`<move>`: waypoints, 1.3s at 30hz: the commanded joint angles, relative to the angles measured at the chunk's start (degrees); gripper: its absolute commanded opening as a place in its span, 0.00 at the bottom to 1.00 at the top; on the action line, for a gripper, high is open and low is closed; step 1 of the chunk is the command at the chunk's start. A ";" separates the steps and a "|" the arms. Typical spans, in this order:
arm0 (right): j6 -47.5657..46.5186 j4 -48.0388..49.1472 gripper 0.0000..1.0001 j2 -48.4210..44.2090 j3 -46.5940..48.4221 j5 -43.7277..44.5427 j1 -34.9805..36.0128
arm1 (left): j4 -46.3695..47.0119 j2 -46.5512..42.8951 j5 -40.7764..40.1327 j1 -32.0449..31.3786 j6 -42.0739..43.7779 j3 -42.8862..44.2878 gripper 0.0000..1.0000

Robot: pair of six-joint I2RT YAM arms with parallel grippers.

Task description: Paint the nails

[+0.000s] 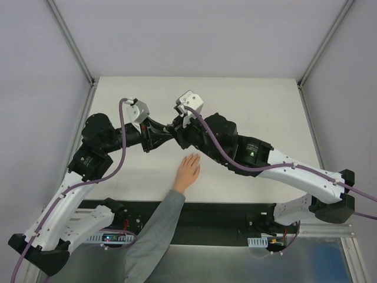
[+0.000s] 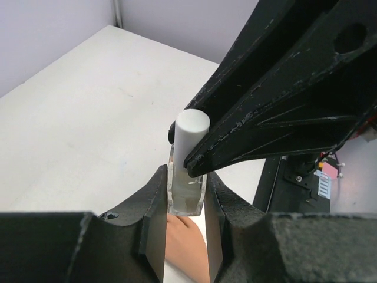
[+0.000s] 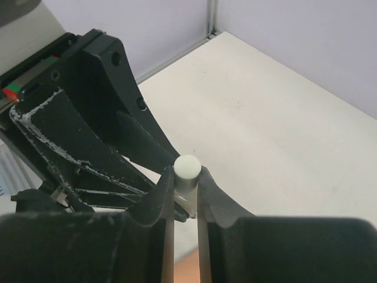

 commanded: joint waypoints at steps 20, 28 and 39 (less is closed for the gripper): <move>10.10 6.67 0.01 -7.24 -17.54 12.24 -16.38 | -0.85 -5.30 -17.02 0.95 1.48 -3.31 0.75; 13.72 36.36 0.01 -6.55 -41.28 20.87 -32.13 | -1.46 -3.55 -21.86 0.95 2.62 -4.45 0.77; 15.04 46.76 0.01 8.74 -44.10 14.73 -48.22 | 1.79 7.61 -20.72 0.95 2.96 -3.49 0.99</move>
